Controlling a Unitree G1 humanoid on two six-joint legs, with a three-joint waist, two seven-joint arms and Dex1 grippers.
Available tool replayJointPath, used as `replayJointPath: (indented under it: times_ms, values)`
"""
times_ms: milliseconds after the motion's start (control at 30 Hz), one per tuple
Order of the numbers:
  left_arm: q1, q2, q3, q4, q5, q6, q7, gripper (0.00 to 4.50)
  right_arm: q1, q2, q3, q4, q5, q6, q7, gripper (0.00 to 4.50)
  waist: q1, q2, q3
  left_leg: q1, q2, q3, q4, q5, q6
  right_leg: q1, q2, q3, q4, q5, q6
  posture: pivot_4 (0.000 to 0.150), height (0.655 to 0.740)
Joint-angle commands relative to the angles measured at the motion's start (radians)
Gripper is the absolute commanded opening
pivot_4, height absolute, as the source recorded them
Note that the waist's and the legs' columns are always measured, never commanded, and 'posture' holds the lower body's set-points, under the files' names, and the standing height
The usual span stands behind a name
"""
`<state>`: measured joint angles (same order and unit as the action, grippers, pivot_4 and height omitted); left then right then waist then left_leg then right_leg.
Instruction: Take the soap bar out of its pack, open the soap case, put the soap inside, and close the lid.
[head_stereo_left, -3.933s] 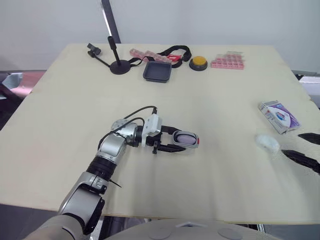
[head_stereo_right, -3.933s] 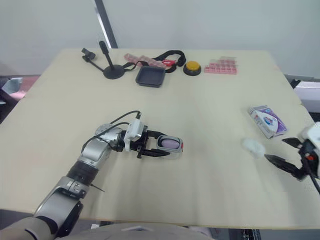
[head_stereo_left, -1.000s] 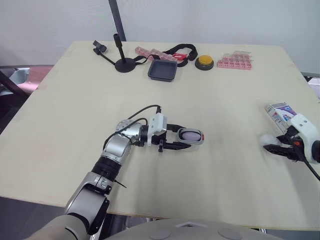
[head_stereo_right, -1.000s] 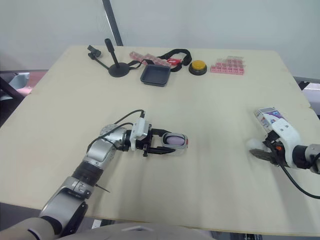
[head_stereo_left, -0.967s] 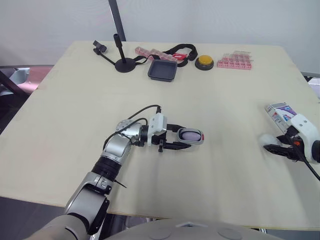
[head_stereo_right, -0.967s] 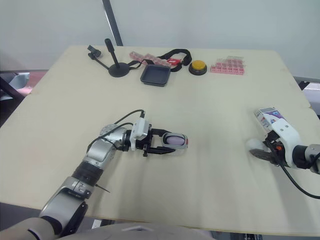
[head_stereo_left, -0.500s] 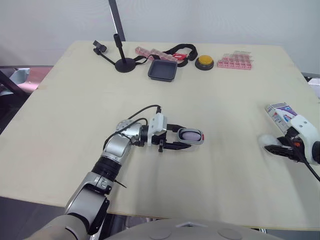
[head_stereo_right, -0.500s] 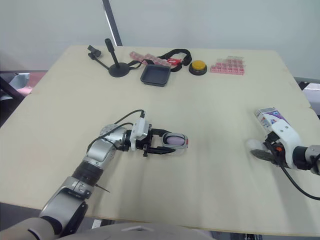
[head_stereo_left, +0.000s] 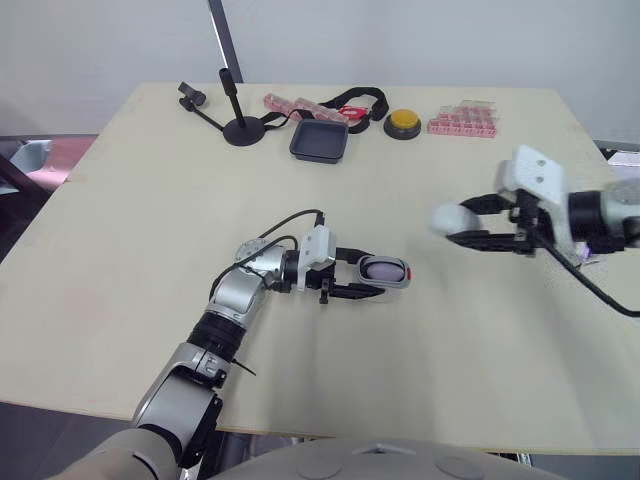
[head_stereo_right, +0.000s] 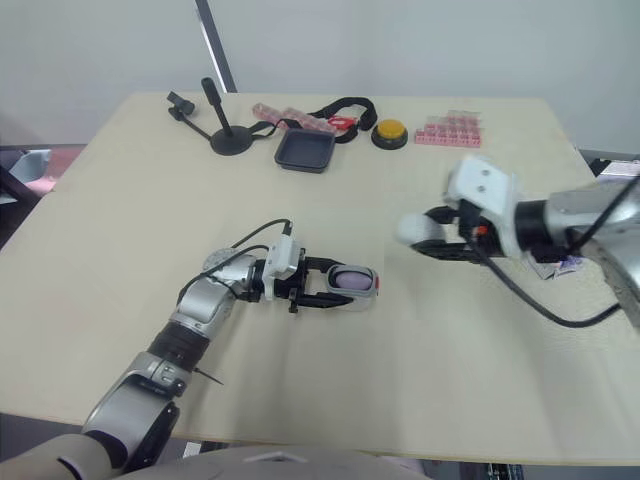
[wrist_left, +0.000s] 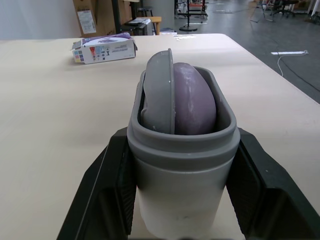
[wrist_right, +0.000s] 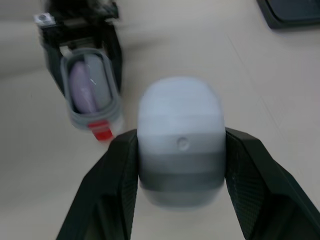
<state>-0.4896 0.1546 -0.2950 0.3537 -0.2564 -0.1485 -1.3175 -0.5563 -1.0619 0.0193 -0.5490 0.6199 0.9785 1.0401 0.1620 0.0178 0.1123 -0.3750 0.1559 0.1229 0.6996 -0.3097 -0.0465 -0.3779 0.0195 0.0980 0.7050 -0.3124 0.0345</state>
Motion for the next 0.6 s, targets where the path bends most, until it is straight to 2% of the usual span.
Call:
replayJointPath:
  times_ms: [33, 200, 467, 600]
  values:
    - [-0.006, -0.017, 0.004, 0.019, -0.005, -0.055, 0.0, 1.92, -0.096, 0.037, 0.079, -0.06, 0.045, 0.106, -0.033, 1.95, 0.001, 0.0, 0.0, 0.0, 0.0, 0.0, 0.0, 0.0, 0.0, -0.001, 0.0, 0.0, 0.001, 0.0, 0.0, 0.15, 0.74]
    - [-0.015, -0.032, 0.012, 0.068, 0.013, -0.113, 0.028, 1.92, -0.225, 0.089, 0.192, -0.071, 0.063, 0.22, -0.05, 1.95, 0.0, 0.0, 0.0, 0.001, -0.002, 0.001, 0.0, 0.0, -0.001, -0.003, 0.0, 0.001, 0.007, 0.0, 0.0, 0.15, 0.74]
    - [-0.027, -0.032, 0.011, 0.1, 0.022, -0.142, 0.033, 1.92, -0.295, 0.109, 0.265, -0.086, 0.103, 0.314, -0.039, 1.95, 0.0, 0.0, 0.0, 0.002, -0.002, 0.002, 0.0, 0.0, -0.001, -0.003, -0.001, 0.002, 0.008, 0.0, 0.0, 0.15, 0.74]
    - [-0.028, -0.034, 0.006, 0.102, 0.024, -0.143, 0.039, 1.92, -0.318, 0.137, 0.333, -0.074, 0.061, 0.316, -0.074, 1.95, 0.0, 0.0, 0.0, 0.002, -0.002, 0.003, 0.0, 0.0, -0.001, -0.003, 0.0, 0.003, 0.007, 0.0, 0.0, 0.15, 0.74]
